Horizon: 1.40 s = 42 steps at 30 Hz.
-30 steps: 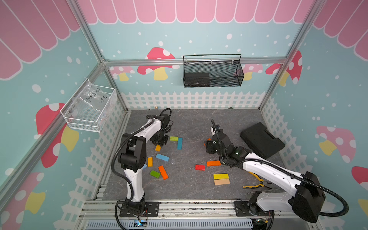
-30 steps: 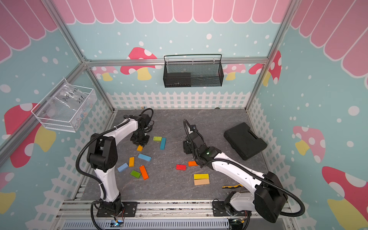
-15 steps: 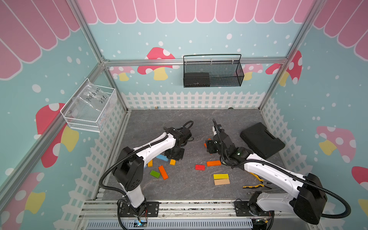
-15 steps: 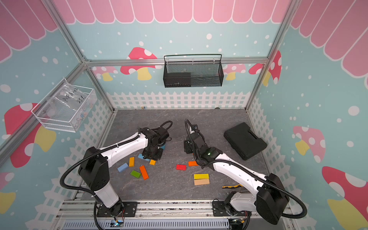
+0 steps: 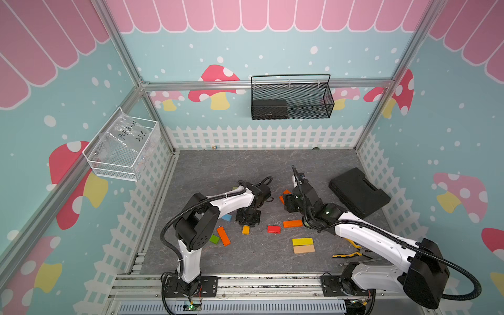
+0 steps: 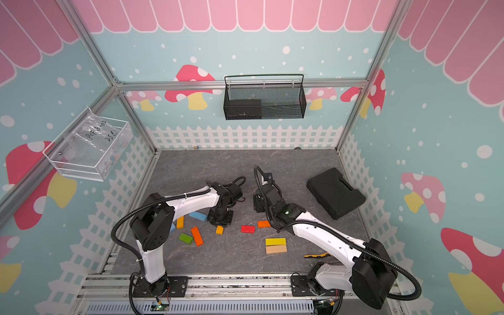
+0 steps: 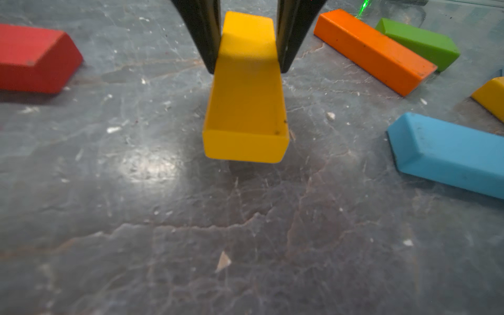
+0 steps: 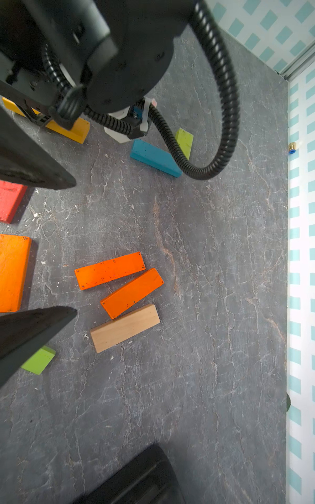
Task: Assemble a giraffe with building blocks
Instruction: Assemble the building block at the center of the board.
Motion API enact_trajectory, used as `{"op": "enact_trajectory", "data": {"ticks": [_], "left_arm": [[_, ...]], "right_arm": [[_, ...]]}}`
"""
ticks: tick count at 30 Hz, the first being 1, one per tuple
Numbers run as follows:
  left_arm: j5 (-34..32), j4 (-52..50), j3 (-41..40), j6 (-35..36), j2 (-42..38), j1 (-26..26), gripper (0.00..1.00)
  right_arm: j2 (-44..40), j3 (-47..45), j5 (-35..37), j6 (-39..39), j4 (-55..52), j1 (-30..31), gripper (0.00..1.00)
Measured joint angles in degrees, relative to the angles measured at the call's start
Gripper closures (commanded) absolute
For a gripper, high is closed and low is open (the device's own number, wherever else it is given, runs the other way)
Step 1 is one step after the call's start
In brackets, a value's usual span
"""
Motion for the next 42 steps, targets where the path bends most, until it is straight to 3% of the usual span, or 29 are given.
{"op": "enact_trajectory", "data": {"ticks": [26,42], "left_arm": [[-1.31,0.39,4.76,0.96,3.98,6.4,0.71],[-1.49,0.35,6.95,1.77,5.31,6.73,0.69]], "right_arm": [[0.02,0.02,0.24,0.15,-0.9,0.0,0.3],[0.17,0.02,0.26,0.17,-0.94,0.0,0.3]]}}
